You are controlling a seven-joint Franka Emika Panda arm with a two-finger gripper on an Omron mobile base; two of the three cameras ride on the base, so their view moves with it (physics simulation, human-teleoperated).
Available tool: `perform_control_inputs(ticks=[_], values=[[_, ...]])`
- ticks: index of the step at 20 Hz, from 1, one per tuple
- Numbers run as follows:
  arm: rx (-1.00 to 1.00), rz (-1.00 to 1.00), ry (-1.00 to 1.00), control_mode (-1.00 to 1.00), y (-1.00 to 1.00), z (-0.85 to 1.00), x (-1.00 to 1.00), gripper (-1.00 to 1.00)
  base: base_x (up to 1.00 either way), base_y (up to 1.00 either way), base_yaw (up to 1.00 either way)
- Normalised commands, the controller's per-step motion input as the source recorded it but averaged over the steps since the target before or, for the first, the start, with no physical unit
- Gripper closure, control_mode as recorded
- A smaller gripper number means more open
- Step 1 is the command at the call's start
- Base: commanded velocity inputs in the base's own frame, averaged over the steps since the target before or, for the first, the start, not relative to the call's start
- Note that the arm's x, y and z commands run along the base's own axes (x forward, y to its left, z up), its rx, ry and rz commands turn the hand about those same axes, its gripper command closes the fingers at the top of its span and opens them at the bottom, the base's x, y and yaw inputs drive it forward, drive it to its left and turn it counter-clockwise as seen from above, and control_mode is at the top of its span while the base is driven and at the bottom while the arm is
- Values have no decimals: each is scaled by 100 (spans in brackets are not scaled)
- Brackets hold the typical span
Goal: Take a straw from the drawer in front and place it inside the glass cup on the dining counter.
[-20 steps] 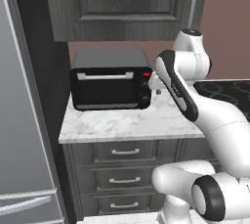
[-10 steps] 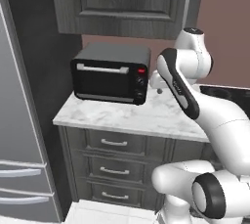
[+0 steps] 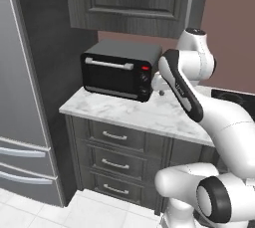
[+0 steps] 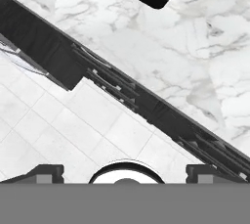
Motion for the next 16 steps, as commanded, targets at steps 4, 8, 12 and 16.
perform_control_inputs(ticks=[4,8,12,16], values=[[0,0,0,100,0,0,0,-100,1,-46,25],[0,6,1,-100,-1,-8,0,-100,1,-15,10],[-4,1,12,-100,62,-20,0,-100,0,0,0],[-13,0,18,-100,100,-26,0,-100,0,0,0]])
